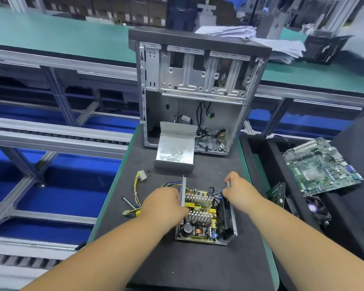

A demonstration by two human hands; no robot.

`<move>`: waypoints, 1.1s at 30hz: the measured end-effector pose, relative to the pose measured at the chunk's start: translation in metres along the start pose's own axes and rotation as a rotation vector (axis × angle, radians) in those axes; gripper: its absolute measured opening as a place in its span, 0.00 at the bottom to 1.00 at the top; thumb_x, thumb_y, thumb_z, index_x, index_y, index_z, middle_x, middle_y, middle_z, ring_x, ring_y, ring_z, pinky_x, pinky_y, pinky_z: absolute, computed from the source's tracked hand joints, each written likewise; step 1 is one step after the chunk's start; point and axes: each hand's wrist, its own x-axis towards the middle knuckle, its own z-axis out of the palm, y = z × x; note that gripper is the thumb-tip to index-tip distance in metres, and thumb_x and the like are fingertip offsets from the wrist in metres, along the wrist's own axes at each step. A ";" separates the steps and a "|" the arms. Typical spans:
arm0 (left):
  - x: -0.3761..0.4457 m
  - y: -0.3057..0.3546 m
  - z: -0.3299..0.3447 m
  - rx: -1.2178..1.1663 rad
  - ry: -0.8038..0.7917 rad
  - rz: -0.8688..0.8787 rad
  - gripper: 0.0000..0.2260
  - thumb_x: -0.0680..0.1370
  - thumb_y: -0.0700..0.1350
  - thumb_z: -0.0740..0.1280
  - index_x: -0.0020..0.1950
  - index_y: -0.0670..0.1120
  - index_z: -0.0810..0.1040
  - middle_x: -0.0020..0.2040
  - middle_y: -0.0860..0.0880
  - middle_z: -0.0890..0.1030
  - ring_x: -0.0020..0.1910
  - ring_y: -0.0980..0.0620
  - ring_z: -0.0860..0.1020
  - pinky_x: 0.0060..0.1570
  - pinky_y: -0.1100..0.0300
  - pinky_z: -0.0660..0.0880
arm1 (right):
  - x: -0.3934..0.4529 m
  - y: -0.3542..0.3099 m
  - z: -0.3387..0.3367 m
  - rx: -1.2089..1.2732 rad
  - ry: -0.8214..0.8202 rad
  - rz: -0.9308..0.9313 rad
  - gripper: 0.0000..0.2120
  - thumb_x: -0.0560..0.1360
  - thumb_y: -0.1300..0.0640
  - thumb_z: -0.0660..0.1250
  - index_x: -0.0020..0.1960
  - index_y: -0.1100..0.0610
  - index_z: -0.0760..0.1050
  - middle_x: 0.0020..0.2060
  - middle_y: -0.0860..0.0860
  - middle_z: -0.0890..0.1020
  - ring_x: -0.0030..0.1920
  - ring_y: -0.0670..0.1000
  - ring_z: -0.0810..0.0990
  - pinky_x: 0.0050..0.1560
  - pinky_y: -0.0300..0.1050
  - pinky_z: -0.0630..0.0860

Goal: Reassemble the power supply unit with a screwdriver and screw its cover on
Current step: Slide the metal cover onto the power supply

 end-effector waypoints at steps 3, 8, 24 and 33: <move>0.012 -0.003 -0.011 0.071 -0.072 0.066 0.15 0.69 0.60 0.70 0.35 0.49 0.75 0.35 0.53 0.78 0.38 0.54 0.77 0.33 0.61 0.69 | 0.001 0.008 -0.002 0.038 -0.042 0.006 0.13 0.79 0.50 0.62 0.60 0.53 0.66 0.43 0.52 0.78 0.40 0.51 0.77 0.33 0.44 0.67; 0.051 -0.011 -0.035 0.008 0.173 0.092 0.09 0.76 0.56 0.67 0.39 0.54 0.78 0.37 0.56 0.79 0.41 0.52 0.78 0.42 0.57 0.77 | -0.019 0.022 -0.017 0.116 -0.027 0.042 0.22 0.79 0.39 0.58 0.68 0.50 0.64 0.40 0.49 0.80 0.38 0.48 0.79 0.34 0.44 0.70; 0.124 0.005 -0.041 0.366 0.265 0.411 0.05 0.80 0.47 0.63 0.49 0.50 0.78 0.47 0.51 0.80 0.49 0.46 0.79 0.43 0.56 0.75 | -0.047 0.028 -0.046 0.347 0.111 -0.035 0.08 0.79 0.43 0.61 0.58 0.40 0.70 0.42 0.47 0.81 0.42 0.45 0.80 0.41 0.40 0.74; 0.068 -0.003 -0.117 -0.996 0.303 0.220 0.09 0.83 0.43 0.61 0.51 0.51 0.80 0.46 0.55 0.85 0.45 0.56 0.81 0.49 0.54 0.74 | -0.037 0.010 -0.053 0.560 0.159 -0.135 0.04 0.79 0.48 0.62 0.53 0.41 0.72 0.43 0.49 0.81 0.34 0.46 0.75 0.37 0.41 0.71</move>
